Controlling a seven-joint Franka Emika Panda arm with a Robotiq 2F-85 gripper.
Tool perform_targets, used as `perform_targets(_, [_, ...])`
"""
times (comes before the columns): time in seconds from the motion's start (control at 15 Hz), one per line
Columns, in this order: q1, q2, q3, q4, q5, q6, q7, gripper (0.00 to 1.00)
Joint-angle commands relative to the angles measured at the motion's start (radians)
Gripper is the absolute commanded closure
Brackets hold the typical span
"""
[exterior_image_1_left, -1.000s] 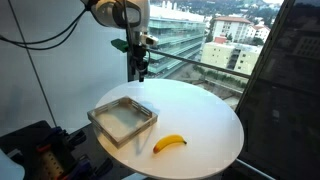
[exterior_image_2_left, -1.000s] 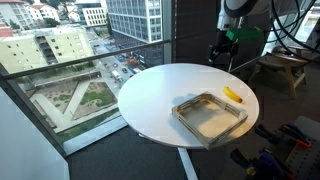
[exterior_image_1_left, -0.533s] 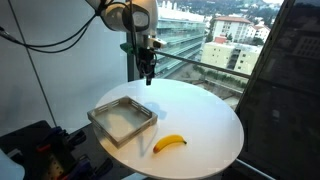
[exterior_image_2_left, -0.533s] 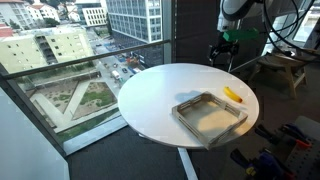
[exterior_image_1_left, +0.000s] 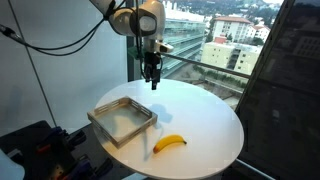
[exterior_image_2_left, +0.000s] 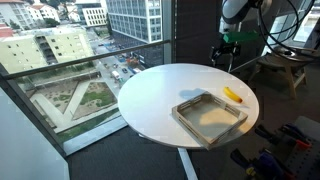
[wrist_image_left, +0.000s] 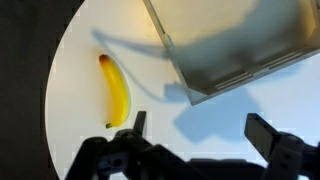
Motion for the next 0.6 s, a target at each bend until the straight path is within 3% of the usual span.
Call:
perform_targets(0.0, [-0.017,0.025,-0.005,0.033,0.003,-0.011,-0.038,0.00])
perform_targets(0.53, [-0.053,0.057,-0.009,0.042,0.013,0.016,-0.170,0.00])
